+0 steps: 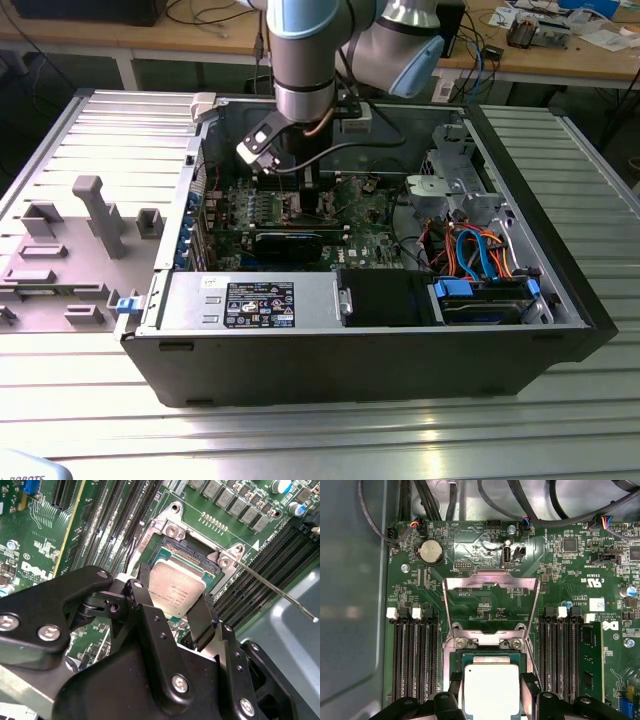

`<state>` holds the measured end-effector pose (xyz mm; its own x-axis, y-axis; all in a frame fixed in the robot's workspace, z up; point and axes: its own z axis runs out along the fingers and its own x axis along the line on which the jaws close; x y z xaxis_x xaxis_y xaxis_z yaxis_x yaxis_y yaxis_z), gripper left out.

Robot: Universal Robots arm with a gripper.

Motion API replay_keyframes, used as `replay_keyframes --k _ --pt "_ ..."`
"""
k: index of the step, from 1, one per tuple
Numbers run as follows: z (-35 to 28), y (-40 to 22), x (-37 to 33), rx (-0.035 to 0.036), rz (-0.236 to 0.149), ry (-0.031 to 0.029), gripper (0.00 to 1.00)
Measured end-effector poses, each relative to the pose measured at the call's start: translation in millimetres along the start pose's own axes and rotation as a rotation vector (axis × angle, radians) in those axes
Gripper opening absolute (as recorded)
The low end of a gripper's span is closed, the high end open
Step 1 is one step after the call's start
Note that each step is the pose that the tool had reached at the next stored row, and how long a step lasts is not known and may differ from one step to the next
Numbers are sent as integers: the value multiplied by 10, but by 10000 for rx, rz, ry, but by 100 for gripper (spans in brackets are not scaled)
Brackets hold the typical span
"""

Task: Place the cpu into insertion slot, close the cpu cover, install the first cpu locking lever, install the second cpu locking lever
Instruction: 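Place the cpu into insertion slot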

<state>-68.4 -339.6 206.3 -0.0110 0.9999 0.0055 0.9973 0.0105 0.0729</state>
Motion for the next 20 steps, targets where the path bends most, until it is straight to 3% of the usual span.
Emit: replay_keyframes --k 13,20 --pt "64 -14 1 2 3 -10 54" --pt "66 -25 7 2 3 -10 54"
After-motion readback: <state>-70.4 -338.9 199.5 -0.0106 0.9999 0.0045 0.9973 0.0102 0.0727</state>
